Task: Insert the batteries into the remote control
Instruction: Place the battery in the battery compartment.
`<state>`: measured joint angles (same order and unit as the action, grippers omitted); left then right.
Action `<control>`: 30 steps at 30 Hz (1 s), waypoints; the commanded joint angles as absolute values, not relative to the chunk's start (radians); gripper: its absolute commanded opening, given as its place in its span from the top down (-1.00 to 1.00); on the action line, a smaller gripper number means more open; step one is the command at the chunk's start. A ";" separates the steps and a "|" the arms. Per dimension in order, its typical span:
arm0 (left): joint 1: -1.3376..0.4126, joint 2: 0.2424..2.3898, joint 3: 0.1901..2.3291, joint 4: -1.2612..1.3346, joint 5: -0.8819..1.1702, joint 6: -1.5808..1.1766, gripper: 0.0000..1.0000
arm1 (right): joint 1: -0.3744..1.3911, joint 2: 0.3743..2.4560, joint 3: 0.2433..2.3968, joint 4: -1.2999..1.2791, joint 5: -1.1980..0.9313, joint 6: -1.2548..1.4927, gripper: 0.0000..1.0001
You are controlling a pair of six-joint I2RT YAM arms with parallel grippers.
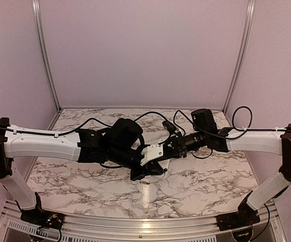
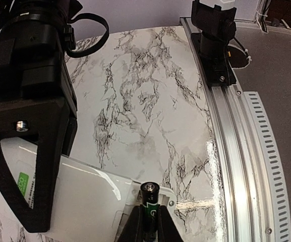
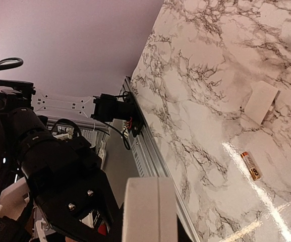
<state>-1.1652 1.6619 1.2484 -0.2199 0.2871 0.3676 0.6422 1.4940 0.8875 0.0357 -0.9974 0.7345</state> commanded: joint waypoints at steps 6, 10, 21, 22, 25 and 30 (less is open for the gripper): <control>-1.173 1.695 1.276 -0.309 0.241 0.384 0.92 | 0.653 1.502 0.925 0.084 -1.010 0.759 1.00; -1.172 1.697 1.275 -0.339 0.216 0.396 0.89 | 0.653 1.508 0.926 0.083 -1.015 0.755 1.00; -1.172 1.731 1.310 -0.407 0.193 0.412 0.70 | 0.653 1.509 0.925 0.080 -1.015 0.752 1.00; -1.172 1.731 1.311 -0.406 0.192 0.410 0.68 | 0.653 1.510 0.925 0.081 -1.015 0.752 1.00; -1.172 1.733 1.313 -0.402 0.198 0.405 0.61 | 0.654 1.511 0.923 0.081 -1.016 0.753 1.00; -1.172 1.734 1.311 -0.405 0.199 0.404 0.57 | 0.653 1.514 0.924 0.083 -1.018 0.759 1.00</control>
<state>-1.1702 1.7023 1.2991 -0.3511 0.2169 0.4049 0.6441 1.5135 0.8875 0.0444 -0.9821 0.7330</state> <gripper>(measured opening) 0.211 0.132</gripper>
